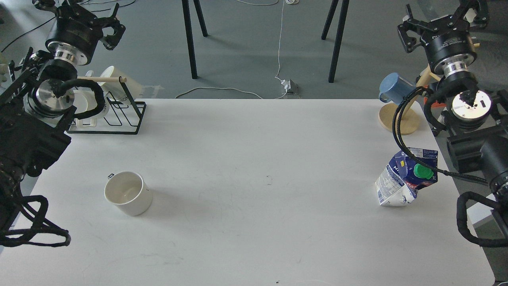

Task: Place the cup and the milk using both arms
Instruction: 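Reach the left gripper down toward the white mug's rim, then grasp the white mug by its rim with the left gripper, then lift and carry the white mug toward the table center, then set the mug down at the table center, release, withdraw left arm, then bring the right gripper down beside the milk carton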

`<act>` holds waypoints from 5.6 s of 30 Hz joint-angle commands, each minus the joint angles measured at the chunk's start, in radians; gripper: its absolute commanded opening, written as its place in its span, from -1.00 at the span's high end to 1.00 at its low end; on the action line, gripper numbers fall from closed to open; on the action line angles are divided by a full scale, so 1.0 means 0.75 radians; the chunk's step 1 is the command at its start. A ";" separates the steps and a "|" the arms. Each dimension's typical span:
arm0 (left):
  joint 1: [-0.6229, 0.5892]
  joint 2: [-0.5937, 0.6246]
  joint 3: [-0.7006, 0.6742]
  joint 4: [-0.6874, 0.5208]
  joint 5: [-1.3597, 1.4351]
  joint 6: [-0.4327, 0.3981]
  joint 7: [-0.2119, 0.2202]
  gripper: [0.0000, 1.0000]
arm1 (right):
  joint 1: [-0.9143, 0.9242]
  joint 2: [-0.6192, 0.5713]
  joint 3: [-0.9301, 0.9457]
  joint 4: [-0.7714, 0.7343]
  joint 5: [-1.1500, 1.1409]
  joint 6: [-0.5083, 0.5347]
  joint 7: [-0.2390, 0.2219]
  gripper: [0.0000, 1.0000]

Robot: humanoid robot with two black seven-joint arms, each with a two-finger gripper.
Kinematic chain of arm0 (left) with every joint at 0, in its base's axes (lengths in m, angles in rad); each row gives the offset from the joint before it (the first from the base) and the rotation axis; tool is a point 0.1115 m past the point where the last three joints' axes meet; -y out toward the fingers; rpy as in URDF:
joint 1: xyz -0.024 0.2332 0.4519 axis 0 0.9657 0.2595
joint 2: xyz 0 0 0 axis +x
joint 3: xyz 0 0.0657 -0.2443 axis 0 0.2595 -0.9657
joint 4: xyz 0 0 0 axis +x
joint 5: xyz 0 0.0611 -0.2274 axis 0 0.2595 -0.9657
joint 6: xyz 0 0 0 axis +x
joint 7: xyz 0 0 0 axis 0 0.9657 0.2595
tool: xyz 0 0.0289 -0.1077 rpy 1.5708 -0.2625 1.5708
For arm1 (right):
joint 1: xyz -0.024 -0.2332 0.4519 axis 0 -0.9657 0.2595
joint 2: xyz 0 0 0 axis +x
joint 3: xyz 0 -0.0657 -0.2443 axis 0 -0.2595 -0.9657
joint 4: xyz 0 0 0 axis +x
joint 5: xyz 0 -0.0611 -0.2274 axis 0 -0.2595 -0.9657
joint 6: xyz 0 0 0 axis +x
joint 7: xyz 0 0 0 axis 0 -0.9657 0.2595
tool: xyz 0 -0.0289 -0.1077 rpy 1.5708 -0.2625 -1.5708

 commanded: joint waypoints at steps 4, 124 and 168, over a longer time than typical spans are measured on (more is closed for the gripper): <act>-0.001 -0.017 -0.003 -0.006 0.000 0.013 0.008 -0.99 | -0.042 0.001 -0.002 0.007 0.000 0.000 0.001 -0.98; 0.144 -0.025 0.172 -0.754 2.670 -0.103 -0.248 -0.64 | -0.655 -0.304 0.182 0.467 0.006 0.000 0.021 -0.98; 0.283 0.006 -0.033 -0.178 0.061 -0.063 -0.235 -0.99 | -1.614 0.064 0.117 0.966 0.002 0.000 0.042 -0.76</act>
